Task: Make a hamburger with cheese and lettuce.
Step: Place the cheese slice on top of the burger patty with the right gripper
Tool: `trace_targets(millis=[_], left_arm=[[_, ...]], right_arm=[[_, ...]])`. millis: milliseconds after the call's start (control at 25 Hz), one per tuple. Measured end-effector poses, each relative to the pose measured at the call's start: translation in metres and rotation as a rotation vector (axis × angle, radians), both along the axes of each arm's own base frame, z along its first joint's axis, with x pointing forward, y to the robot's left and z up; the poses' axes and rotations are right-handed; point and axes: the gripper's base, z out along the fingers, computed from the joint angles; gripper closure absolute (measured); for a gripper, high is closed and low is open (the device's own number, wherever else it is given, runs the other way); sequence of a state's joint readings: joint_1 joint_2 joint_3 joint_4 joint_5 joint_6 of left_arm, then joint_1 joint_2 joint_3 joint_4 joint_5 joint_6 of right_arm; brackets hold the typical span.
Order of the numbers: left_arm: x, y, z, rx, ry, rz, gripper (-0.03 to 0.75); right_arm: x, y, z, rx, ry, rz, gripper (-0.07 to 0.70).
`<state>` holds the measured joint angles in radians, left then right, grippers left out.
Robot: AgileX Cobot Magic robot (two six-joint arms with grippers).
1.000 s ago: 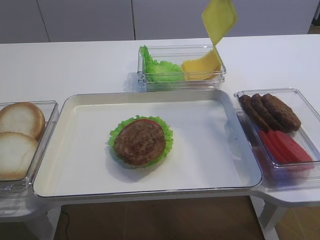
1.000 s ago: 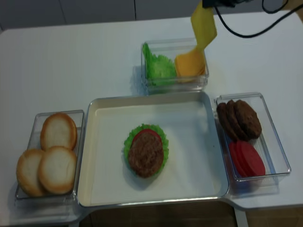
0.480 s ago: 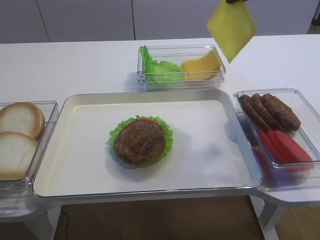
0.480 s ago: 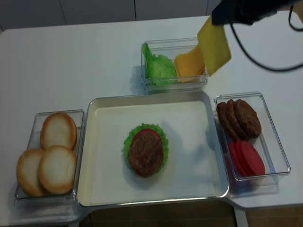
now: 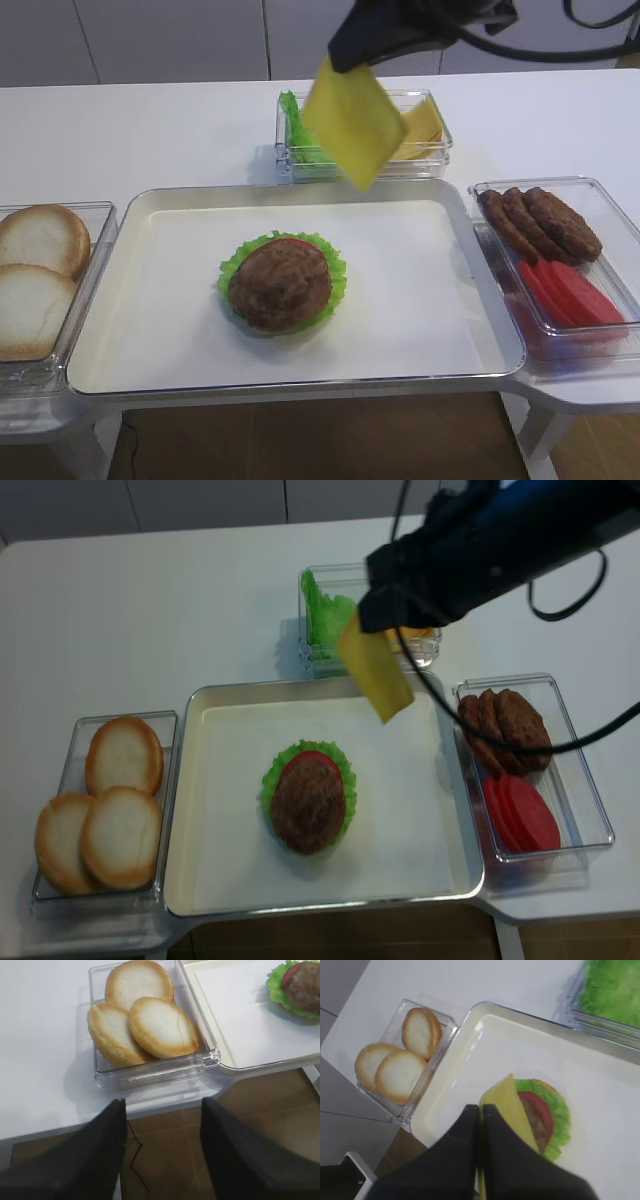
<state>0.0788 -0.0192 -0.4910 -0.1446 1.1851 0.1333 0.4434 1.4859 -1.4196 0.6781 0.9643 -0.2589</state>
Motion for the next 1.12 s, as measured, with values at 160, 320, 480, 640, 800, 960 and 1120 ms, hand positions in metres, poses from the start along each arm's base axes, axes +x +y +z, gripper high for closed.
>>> trace_targets(millis=[160, 320, 480, 640, 800, 960, 1120], left_arm=[[0.000, 0.000, 0.000, 0.000, 0.000, 0.000, 0.356], [0.000, 0.000, 0.000, 0.000, 0.000, 0.000, 0.356], [0.000, 0.000, 0.000, 0.000, 0.000, 0.000, 0.356], [0.000, 0.000, 0.000, 0.000, 0.000, 0.000, 0.356], [0.000, 0.000, 0.000, 0.000, 0.000, 0.000, 0.356], [0.000, 0.000, 0.000, 0.000, 0.000, 0.000, 0.356], [0.000, 0.000, 0.000, 0.000, 0.000, 0.000, 0.356]], right_arm=[[-0.007, 0.026, -0.008, 0.002, 0.010, 0.054, 0.629], [-0.010, 0.050, -0.024, -0.014, 0.050, 0.097, 0.629], [-0.014, 0.071, -0.040, -0.035, 0.080, 0.143, 0.629], [-0.016, 0.087, -0.056, -0.071, 0.104, 0.180, 0.629], [-0.012, 0.092, -0.070, -0.103, 0.126, 0.186, 0.629], [-0.007, 0.094, -0.081, -0.136, 0.130, 0.187, 0.629], [-0.005, 0.095, -0.085, -0.146, 0.132, 0.189, 0.629]])
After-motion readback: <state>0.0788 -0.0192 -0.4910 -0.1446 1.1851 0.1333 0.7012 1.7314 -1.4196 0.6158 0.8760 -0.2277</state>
